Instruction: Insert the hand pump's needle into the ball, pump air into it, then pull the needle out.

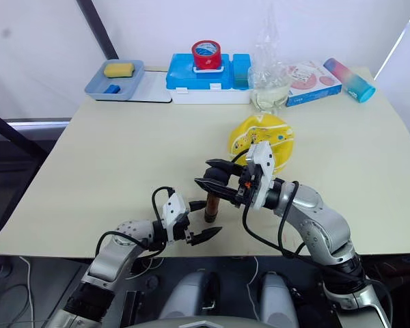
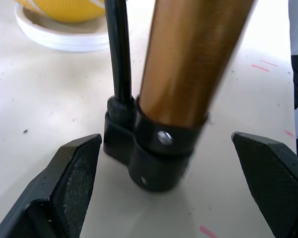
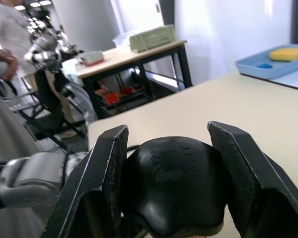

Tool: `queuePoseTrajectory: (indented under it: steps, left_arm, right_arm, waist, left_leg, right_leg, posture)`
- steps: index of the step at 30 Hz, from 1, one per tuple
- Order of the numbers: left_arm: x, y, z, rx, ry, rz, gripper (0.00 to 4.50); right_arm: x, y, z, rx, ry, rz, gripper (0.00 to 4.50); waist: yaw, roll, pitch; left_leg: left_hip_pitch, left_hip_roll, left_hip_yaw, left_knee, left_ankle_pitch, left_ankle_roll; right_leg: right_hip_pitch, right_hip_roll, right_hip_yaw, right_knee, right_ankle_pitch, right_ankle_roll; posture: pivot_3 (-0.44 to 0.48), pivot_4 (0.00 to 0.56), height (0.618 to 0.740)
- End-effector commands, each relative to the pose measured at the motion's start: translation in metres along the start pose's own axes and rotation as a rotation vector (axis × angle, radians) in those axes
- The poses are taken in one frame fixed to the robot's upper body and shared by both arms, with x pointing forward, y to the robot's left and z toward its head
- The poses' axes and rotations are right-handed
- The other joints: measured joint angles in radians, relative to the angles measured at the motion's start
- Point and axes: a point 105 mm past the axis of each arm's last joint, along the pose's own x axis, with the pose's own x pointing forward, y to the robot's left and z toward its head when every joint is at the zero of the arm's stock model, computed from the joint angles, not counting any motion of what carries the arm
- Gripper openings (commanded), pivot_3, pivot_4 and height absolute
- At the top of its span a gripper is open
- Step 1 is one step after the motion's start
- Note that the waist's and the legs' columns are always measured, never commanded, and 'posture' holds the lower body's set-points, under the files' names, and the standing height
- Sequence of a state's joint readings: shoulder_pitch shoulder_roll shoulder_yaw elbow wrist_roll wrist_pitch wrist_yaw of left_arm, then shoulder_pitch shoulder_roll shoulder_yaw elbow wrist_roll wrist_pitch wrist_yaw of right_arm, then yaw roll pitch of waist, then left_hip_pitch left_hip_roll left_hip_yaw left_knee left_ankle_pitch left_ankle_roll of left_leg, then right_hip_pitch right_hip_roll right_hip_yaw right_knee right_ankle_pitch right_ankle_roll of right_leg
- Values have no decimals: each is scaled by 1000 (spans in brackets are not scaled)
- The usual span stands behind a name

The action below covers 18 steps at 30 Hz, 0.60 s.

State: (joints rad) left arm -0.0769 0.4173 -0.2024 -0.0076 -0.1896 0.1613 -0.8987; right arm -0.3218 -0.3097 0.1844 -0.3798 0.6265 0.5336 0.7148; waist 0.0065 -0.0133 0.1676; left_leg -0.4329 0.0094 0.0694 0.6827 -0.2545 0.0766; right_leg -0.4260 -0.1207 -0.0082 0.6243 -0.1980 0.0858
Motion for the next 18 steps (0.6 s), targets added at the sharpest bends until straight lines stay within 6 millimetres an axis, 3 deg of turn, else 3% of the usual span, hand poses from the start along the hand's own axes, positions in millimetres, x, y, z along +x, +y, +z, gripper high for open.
queuePoseTrajectory:
  steps: [1,17,18]
  left_arm:
    - [0,4,11,4,-56,6,4469]
    - [7,9,11,10,-55,-8,4469]
    - [7,9,10,11,-54,-6,4246]
  right_arm:
    - [3,2,14,-46,-44,1,2041]
    - [6,7,17,-42,-59,21,2041]
    - [6,7,17,-42,-60,22,2041]
  waist:
    - [0,0,0]
    - [0,0,0]
    - [0,0,0]
  left_leg:
    - [0,0,0,0,0,0]
    - [0,0,0,0,3,5]
    - [0,0,0,0,3,5]
  right_leg:
    - [0,-1,-2,0,0,0]
    - [0,4,-5,0,0,-1]
    - [0,4,-5,0,0,-1]
  posture:
    - [0,150,739]
    - [0,150,739]
    - [0,150,739]
